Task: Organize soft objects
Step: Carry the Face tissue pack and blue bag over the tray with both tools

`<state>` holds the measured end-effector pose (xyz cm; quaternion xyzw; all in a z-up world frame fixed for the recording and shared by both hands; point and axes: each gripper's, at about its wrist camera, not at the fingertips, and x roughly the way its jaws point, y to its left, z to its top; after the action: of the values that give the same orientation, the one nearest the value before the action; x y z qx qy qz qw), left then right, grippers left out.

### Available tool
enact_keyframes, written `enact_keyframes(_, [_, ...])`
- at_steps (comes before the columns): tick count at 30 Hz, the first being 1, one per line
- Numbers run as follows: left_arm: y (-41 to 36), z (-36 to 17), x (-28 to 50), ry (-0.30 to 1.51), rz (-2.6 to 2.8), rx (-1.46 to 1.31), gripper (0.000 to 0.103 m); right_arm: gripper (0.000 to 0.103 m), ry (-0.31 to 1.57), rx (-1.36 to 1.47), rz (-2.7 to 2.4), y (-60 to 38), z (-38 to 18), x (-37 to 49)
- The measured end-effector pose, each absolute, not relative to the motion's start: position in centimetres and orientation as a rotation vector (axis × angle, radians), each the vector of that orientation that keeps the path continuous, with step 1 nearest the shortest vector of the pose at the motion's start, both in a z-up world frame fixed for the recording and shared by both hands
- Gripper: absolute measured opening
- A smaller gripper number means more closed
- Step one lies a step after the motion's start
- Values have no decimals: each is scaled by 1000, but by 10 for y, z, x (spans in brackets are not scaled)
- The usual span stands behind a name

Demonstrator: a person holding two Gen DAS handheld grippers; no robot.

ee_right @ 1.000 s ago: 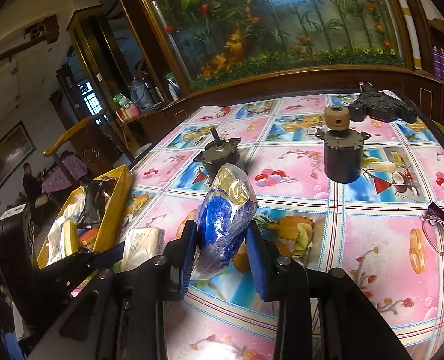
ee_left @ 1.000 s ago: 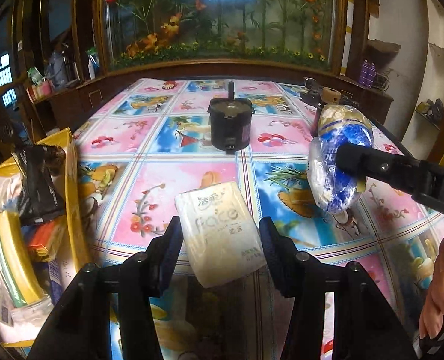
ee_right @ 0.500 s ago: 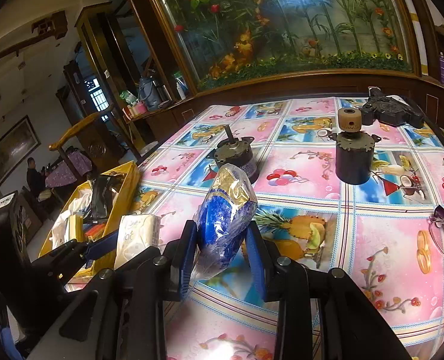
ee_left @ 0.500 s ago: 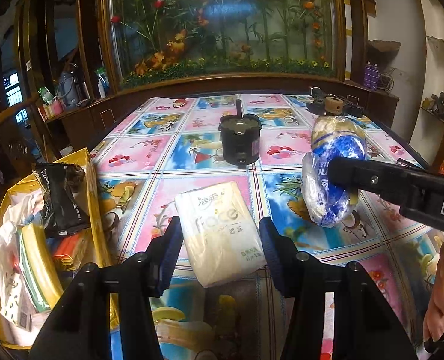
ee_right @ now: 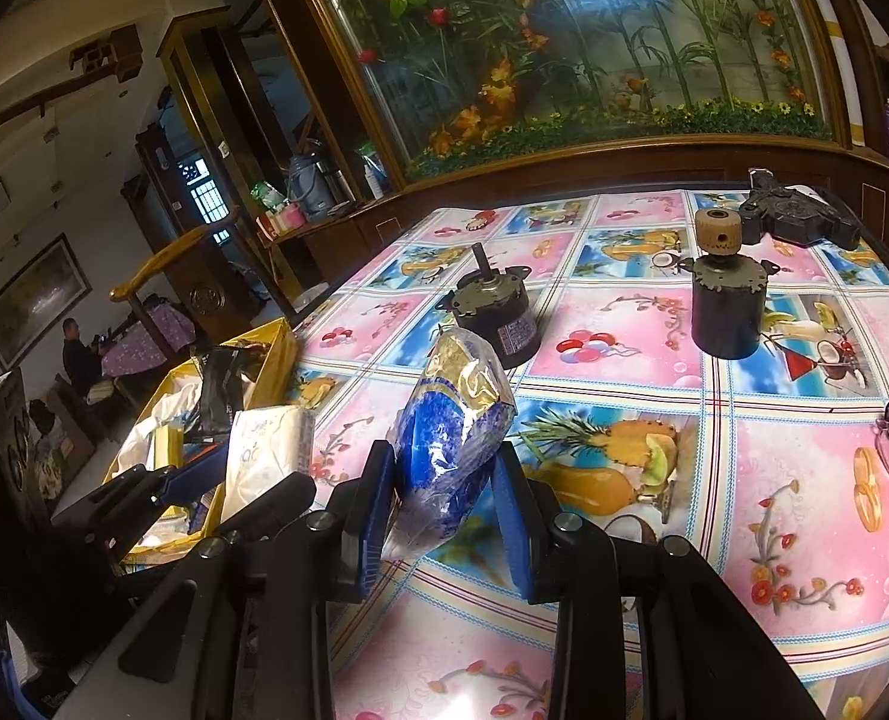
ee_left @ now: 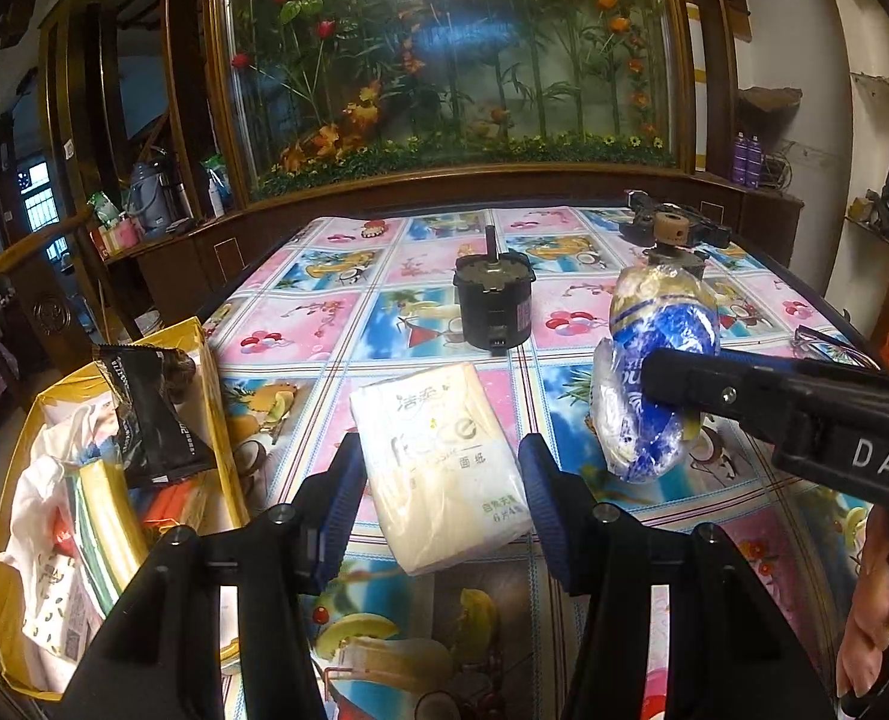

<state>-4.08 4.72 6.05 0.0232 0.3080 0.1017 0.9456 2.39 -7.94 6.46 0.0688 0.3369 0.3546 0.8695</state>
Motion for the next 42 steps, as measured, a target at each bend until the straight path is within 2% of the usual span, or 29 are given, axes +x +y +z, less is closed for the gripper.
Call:
enact_keyframes(23, [72,79,-65,569,246,27,51,36,698,173,773,-56,65,-2])
enact_keyframes(42, [133,93,-91,530,346,-62,51,36,687,125,871,16,77,-15])
